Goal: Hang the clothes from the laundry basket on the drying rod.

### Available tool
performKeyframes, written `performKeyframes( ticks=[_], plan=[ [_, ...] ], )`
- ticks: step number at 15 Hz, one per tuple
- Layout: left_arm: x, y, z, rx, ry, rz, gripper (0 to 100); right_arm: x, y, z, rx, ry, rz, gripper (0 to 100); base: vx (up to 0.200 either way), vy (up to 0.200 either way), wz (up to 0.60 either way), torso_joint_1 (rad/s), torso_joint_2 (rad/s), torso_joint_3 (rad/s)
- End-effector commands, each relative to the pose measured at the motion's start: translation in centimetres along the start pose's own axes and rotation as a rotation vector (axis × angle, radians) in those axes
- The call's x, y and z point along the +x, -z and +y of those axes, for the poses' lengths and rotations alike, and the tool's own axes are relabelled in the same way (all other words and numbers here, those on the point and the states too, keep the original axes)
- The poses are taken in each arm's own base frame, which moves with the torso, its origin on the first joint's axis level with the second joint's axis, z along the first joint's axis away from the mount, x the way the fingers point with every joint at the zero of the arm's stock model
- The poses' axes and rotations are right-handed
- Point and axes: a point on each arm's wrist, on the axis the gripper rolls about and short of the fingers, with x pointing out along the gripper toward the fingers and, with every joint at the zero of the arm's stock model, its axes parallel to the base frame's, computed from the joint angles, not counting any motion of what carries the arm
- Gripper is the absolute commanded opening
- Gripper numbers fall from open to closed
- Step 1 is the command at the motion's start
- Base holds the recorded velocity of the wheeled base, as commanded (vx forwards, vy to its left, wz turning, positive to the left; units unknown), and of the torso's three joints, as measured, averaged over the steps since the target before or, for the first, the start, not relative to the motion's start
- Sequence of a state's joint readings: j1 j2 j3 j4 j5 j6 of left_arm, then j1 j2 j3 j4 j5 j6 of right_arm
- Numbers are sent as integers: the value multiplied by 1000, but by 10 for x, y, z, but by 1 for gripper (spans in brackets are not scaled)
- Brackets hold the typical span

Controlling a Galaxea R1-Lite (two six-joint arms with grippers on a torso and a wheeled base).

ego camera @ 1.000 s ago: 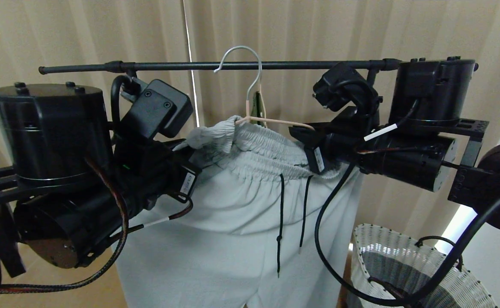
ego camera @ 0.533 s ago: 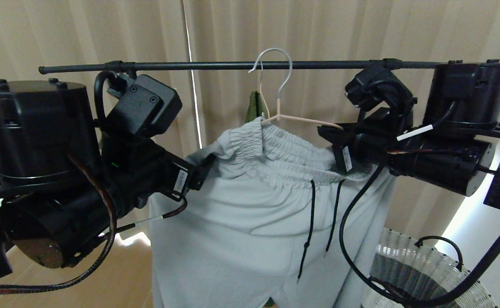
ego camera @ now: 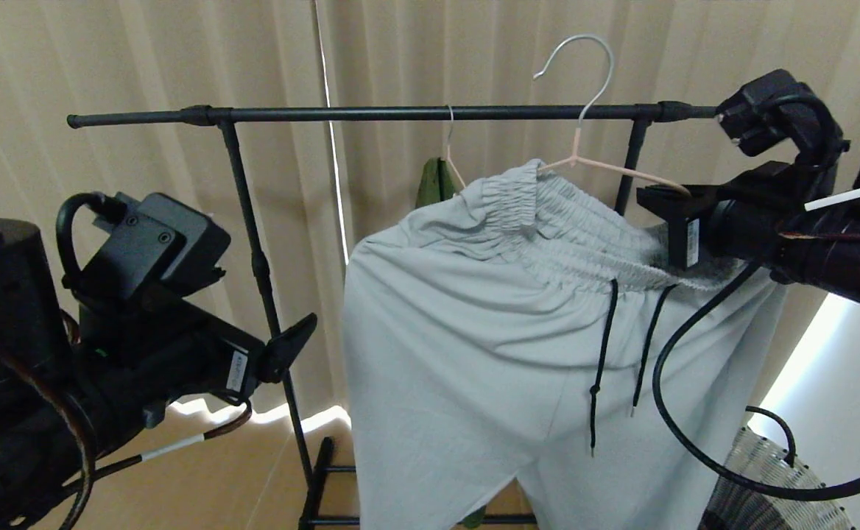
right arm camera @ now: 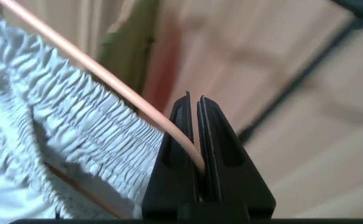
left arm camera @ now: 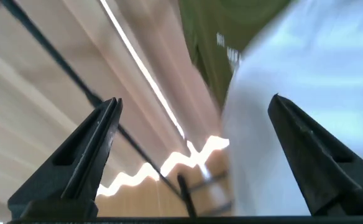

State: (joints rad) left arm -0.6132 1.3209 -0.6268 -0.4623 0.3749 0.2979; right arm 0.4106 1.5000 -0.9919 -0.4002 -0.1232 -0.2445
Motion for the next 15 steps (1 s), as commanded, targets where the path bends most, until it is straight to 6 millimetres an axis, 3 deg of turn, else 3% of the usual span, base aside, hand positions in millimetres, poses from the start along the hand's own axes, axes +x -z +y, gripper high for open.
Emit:
performKeyframes(
  ticks=[1, 7, 11, 12, 15],
  plan=[
    [3, 15, 3, 7, -14, 55, 100, -10, -9, -4, 12, 12, -38, 0, 0, 0, 0, 0, 0, 0],
    [33, 17, -13, 42, 11, 57, 100, -17, -19, 8, 34, -82, -89, 0, 0, 0, 0, 0, 0, 0],
    [37, 13, -13, 28, 5, 41, 100, -18, -22, 8, 37, -90, -103, 0, 0, 0, 0, 0, 0, 0],
    [37, 13, -13, 28, 5, 41, 0, -18, -22, 8, 37, -90, -103, 0, 0, 0, 0, 0, 0, 0],
    [40, 15, -11, 27, -3, 51, 0, -18, -22, 8, 37, -90, -103, 0, 0, 0, 0, 0, 0, 0]
  ],
)
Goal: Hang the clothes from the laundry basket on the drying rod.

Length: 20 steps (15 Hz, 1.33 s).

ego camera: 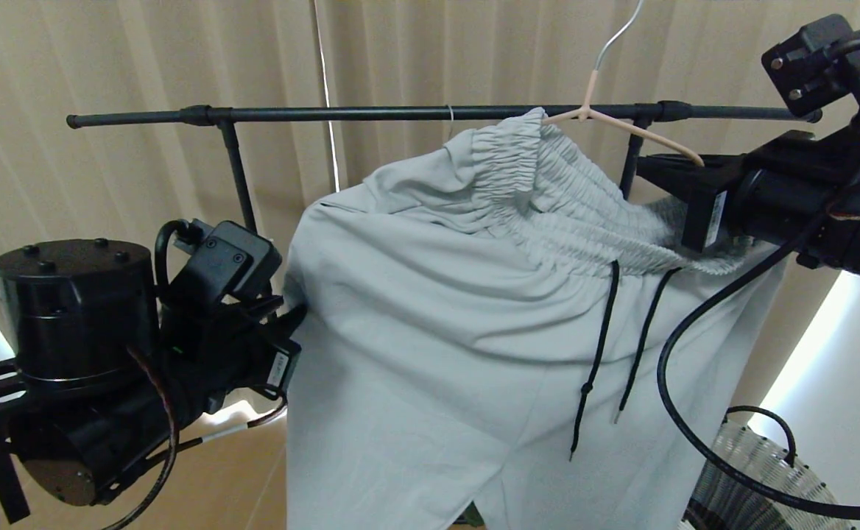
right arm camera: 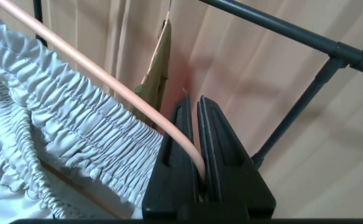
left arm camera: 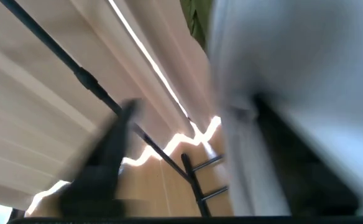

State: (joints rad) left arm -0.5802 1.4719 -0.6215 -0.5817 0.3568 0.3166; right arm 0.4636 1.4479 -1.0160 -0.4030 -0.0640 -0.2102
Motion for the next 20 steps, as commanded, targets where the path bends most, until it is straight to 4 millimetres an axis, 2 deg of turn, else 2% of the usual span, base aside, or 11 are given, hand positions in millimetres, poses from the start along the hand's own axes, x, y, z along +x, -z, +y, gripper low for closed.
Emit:
performKeyframes(
  ticks=[1, 5, 9, 14, 15, 18, 20],
  plan=[
    [2, 2, 0, 1, -4, 11, 0, 0, 0, 0, -1, 1, -1, 0, 0, 0, 0, 0, 0, 0],
    [1, 13, 8, -19, -62, -31, 0, -1, -1, -1, -1, 4, -2, 0, 0, 0, 0, 0, 0, 0],
    [7, 45, 44, 28, -217, 102, 0, -6, -4, -3, -2, 18, -13, 0, 0, 0, 0, 0, 0, 0],
    [2, 40, 42, 25, -208, 70, 0, -6, -3, -4, -2, 19, -11, 0, 0, 0, 0, 0, 0, 0],
    [1, 39, 42, 22, -205, 65, 100, -6, -3, -4, -2, 20, -11, 0, 0, 0, 0, 0, 0, 0],
    [-3, 36, 40, 12, -195, 45, 100, -6, 0, -4, -2, 25, 3, 0, 0, 0, 0, 0, 0, 0],
    [-20, 18, 41, -39, -170, -65, 100, -6, 16, -23, -4, 111, 64, 0, 0, 0, 0, 0, 0, 0]
  ],
)
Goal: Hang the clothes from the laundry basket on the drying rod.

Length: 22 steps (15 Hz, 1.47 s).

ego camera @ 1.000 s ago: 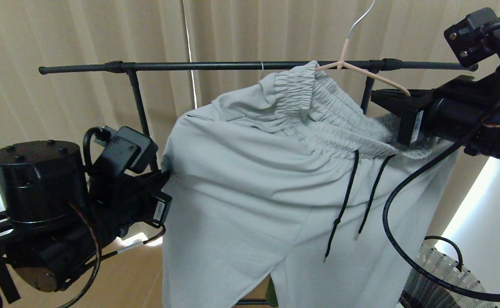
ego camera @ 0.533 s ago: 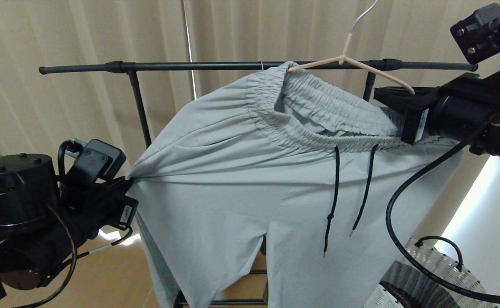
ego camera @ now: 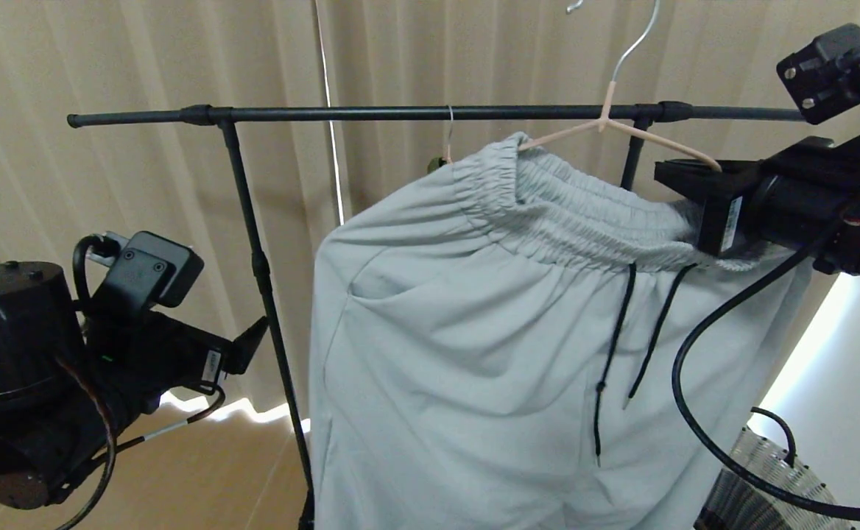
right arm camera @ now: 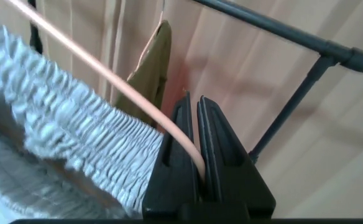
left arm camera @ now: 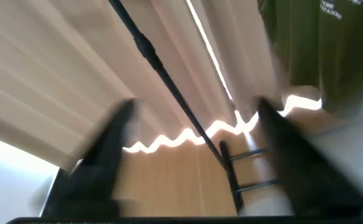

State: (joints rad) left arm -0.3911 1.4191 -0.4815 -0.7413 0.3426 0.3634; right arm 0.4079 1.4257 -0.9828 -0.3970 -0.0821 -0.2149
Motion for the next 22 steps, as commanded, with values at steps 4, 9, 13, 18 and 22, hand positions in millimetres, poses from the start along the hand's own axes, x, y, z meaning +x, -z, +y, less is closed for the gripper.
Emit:
performKeyframes(
  ticks=[4, 9, 13, 18, 22],
  plan=[
    [-26, -19, 11, -72, 74, -149, 100, -9, 26, -37, 5, 191, 96, 0, 0, 0, 0, 0, 0, 0],
    [-30, 7, 7, -192, 101, -63, 100, -37, 46, -79, -5, 395, 180, 0, 0, 0, 0, 0, 0, 0],
    [-54, 28, 11, -247, 89, -46, 100, -44, 59, -98, 0, 488, 233, 0, 0, 0, 0, 0, 0, 0],
    [-53, 39, 19, -244, 65, -11, 100, -51, 68, -100, 7, 551, 339, 0, 0, 0, 0, 0, 0, 0],
    [-49, 47, 33, -279, 76, -4, 100, -56, 69, -108, 8, 653, 401, 0, 0, 0, 0, 0, 0, 0]
  ],
)
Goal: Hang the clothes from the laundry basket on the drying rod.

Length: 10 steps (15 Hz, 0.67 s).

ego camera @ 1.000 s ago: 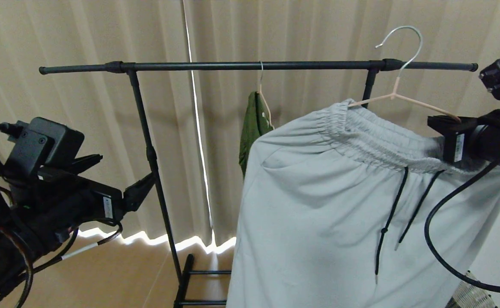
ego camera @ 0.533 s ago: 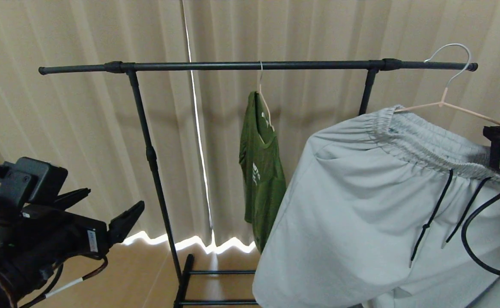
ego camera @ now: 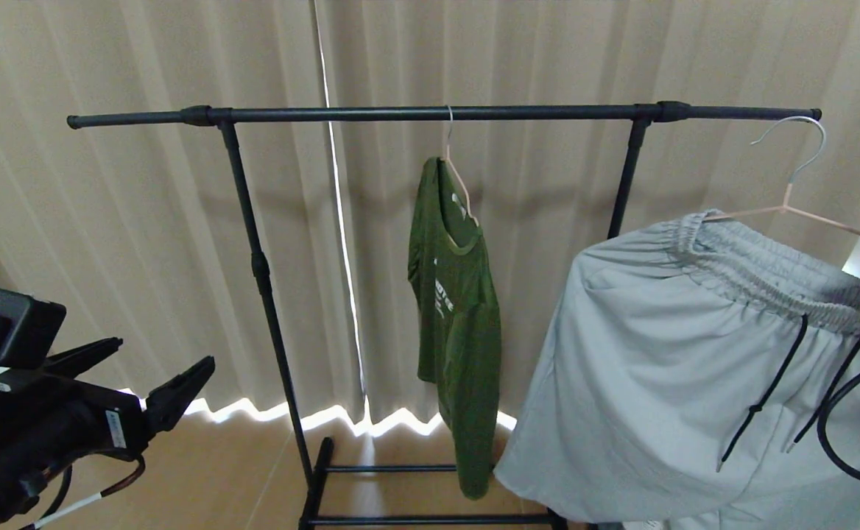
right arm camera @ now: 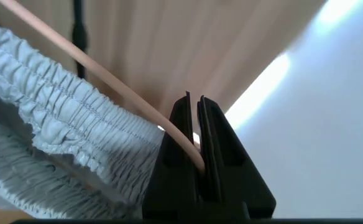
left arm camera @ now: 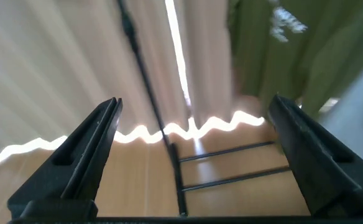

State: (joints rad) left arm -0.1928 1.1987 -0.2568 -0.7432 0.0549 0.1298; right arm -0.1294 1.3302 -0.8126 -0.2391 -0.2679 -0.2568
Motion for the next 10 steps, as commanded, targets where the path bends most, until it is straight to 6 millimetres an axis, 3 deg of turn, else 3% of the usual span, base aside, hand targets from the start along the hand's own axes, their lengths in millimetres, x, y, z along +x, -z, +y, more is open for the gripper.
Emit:
performKeyframes(
  ticks=[1, 4, 8, 10],
  plan=[
    [-3, 1, 5, -12, 9, -25, 100, 1, 0, -5, 6, 24, 9, 0, 0, 0, 0, 0, 0, 0],
    [-21, -6, 5, -11, 18, -141, 100, -3, 0, -6, 8, 24, 1, 0, 0, 0, 0, 0, 0, 0],
    [-22, -8, 5, -10, 36, -155, 100, -4, -2, -7, 10, 28, -6, 0, 0, 0, 0, 0, 0, 0],
    [-22, -8, 5, -11, 35, -155, 100, -3, -2, -7, 10, 27, -4, 0, 200, 0, 0, 0, 2, 0]
  ],
)
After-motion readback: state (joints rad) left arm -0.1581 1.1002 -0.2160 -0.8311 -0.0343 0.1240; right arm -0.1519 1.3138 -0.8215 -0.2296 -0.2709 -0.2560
